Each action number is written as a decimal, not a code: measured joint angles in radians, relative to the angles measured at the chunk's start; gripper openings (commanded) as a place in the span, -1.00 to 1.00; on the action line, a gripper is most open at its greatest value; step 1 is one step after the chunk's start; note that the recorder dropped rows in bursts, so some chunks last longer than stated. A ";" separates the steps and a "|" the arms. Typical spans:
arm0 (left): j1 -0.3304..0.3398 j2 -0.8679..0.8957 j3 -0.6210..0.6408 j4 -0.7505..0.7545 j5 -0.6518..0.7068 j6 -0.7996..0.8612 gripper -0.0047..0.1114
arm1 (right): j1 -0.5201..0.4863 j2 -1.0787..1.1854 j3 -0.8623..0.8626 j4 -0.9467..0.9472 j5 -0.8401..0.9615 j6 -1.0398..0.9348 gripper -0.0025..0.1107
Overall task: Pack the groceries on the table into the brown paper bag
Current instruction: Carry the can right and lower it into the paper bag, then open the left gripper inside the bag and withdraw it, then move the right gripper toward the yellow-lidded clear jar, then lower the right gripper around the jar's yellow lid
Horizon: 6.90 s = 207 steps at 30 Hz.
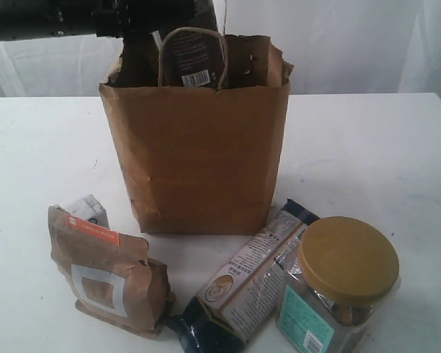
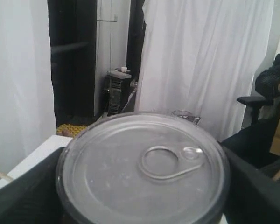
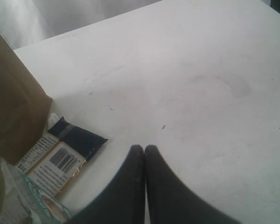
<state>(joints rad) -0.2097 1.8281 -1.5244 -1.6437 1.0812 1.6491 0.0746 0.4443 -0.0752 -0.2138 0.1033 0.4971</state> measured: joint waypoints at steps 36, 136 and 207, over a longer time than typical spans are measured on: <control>0.000 0.004 0.000 0.189 -0.046 -0.055 0.12 | 0.000 0.000 0.000 0.039 0.002 0.000 -0.96; 0.026 -0.875 0.730 -0.079 -1.337 0.304 -0.92 | 0.000 0.664 -0.706 -0.305 0.549 -0.279 -0.96; 0.095 -1.754 1.485 -0.079 -1.251 -0.027 -0.92 | 0.325 0.959 -1.069 0.443 1.109 -1.019 0.86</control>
<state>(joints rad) -0.1150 0.0740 -0.0394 -1.7228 -0.1697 1.6217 0.3999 1.4030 -1.1445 0.2296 1.2127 -0.5221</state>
